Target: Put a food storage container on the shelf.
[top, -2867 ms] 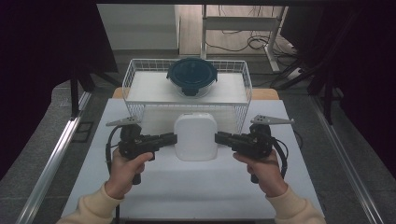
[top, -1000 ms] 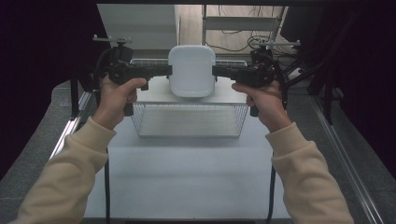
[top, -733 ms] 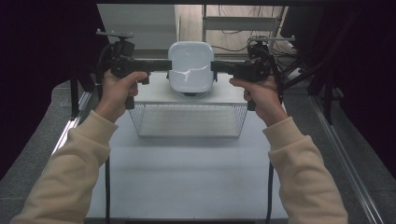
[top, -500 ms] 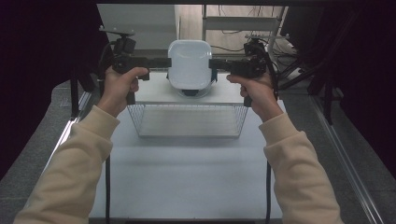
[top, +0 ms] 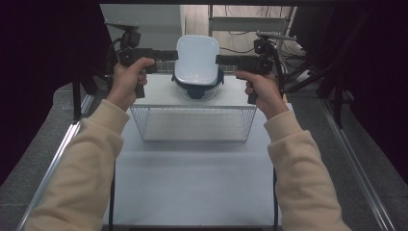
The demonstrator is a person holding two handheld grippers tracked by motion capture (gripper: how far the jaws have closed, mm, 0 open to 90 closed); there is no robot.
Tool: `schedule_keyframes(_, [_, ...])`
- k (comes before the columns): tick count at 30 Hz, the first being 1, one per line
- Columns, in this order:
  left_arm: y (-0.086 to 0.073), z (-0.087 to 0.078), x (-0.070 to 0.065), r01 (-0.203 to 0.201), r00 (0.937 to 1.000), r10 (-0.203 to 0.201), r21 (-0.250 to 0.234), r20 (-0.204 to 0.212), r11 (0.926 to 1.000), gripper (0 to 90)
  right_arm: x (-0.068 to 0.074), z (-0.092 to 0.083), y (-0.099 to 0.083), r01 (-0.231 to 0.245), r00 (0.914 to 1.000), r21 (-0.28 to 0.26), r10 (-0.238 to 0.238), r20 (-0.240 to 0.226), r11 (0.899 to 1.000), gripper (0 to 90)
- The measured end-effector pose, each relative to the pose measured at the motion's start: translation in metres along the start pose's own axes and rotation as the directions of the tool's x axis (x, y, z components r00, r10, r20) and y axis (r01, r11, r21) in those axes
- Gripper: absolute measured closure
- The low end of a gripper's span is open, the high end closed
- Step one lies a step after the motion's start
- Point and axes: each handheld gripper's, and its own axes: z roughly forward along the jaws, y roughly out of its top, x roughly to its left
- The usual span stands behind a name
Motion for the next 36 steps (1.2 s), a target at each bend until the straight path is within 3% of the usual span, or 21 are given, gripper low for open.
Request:
schedule_keyframes(5, [0.005, 0.006, 0.009, 0.046, 0.9989, -0.046, -0.001, -0.008, 0.9989, 77.1, -0.011, 0.006, 0.003, -0.090, 0.9957, -0.019, 0.090, -0.021, 0.996, 75.4])
schedule_keyframes(12, [0.006, 0.013, 0.019, 0.090, 0.9959, -0.090, -0.009, 0.003, 0.9959, 75.0, -0.027, 0.013, 0.006, -0.178, 0.9833, -0.037, 0.176, -0.046, 0.983, 75.6])
schedule_keyframes(16, [0.007, 0.016, 0.024, 0.110, 0.9939, -0.110, -0.010, 0.000, 0.9939, 73.9, -0.031, 0.017, 0.006, -0.204, 0.9782, -0.048, 0.202, -0.050, 0.978, 75.0])
schedule_keyframes(19, [0.006, 0.019, 0.027, 0.110, 0.9936, -0.110, -0.006, -0.024, 0.9939, 73.1, -0.035, 0.020, 0.006, -0.213, 0.9766, -0.046, 0.211, -0.040, 0.976, 74.0])
schedule_keyframes(22, [0.005, 0.020, 0.029, 0.118, 0.9929, -0.118, -0.012, -0.014, 0.9929, 72.5, -0.038, 0.021, 0.005, -0.224, 0.9743, -0.043, 0.222, -0.037, 0.974, 73.5])
schedule_keyframes(30, [0.003, 0.021, 0.026, 0.098, 0.9951, -0.098, -0.020, -0.010, 0.9950, 66.8, -0.037, 0.021, 0.005, -0.194, 0.9808, -0.056, 0.193, -0.030, 0.979, 69.2])
schedule_keyframes(33, [0.003, 0.016, 0.022, 0.075, 0.9966, -0.077, -0.075, -0.029, 0.9944, 53.4, -0.033, 0.021, 0.004, -0.153, 0.9882, -0.057, 0.152, -0.020, 0.987, 58.9])
schedule_keyframes(36, [0.003, 0.006, 0.015, 0.007, 0.9964, -0.016, -0.102, -0.084, 0.9948, 44.2, -0.025, 0.015, 0.005, -0.067, 0.9970, -0.070, 0.070, 0.034, 0.995, 44.2])
